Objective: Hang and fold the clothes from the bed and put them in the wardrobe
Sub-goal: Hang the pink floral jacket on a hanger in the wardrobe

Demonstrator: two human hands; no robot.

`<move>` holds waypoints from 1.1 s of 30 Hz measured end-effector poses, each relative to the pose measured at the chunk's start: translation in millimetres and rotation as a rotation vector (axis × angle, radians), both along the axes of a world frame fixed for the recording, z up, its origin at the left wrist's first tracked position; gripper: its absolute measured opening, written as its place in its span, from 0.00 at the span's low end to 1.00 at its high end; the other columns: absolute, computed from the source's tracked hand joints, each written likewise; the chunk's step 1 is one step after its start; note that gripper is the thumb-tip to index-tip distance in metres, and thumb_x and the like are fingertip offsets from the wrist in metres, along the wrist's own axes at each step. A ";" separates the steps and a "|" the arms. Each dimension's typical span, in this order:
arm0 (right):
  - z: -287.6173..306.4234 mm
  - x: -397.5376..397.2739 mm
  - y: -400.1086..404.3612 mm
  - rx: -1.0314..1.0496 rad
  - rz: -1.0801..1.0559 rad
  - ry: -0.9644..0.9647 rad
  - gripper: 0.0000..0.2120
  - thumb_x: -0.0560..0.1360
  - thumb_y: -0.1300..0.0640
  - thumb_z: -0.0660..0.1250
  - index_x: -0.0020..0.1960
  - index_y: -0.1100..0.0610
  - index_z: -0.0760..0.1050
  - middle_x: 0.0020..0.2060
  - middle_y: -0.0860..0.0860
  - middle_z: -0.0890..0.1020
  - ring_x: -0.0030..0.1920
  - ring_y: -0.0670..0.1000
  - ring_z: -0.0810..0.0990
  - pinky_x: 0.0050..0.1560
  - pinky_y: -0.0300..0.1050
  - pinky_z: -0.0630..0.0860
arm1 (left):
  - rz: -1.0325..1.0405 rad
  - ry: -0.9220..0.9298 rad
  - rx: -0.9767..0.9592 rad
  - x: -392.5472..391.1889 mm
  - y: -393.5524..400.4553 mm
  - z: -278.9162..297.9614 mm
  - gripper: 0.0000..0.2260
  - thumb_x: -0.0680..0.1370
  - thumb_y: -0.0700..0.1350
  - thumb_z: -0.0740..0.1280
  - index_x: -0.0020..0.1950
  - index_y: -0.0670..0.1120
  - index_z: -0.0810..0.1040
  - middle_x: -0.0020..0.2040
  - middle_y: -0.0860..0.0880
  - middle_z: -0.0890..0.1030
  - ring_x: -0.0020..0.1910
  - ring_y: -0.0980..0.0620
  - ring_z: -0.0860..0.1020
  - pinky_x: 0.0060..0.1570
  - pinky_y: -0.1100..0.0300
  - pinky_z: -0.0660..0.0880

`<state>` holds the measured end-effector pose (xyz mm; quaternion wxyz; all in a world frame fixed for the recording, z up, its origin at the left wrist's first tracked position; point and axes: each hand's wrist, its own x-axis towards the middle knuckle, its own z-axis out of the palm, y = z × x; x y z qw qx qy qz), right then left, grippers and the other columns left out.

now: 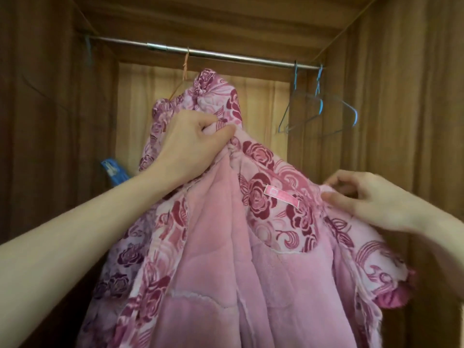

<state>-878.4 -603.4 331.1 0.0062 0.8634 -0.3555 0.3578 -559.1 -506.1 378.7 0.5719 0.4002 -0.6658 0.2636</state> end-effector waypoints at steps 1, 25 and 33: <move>5.4 0.1 2.5 0.013 0.010 -0.022 0.09 0.78 0.44 0.70 0.51 0.48 0.79 0.37 0.46 0.86 0.39 0.50 0.85 0.50 0.50 0.80 | 0.004 -0.007 -0.005 -1.2 -5.6 0.6 0.27 0.79 0.49 0.72 0.28 0.44 0.60 0.27 0.47 0.61 0.28 0.53 0.61 0.31 0.53 0.60; 195.6 114.3 -85.7 0.143 -0.209 -0.583 0.06 0.84 0.66 0.59 0.49 0.64 0.72 0.38 0.59 0.74 0.32 0.53 0.72 0.30 0.45 0.71 | 0.165 -0.101 0.020 -10.2 -28.3 9.4 0.28 0.78 0.55 0.72 0.28 0.49 0.58 0.25 0.52 0.60 0.26 0.53 0.59 0.30 0.55 0.59; 154.2 98.5 -101.0 -0.036 0.000 -0.605 0.14 0.85 0.57 0.60 0.67 0.59 0.76 0.45 0.55 0.79 0.34 0.49 0.76 0.37 0.43 0.73 | 0.154 -0.130 0.021 -25.6 -15.1 6.7 0.27 0.77 0.57 0.71 0.28 0.48 0.59 0.25 0.50 0.60 0.27 0.52 0.60 0.29 0.51 0.62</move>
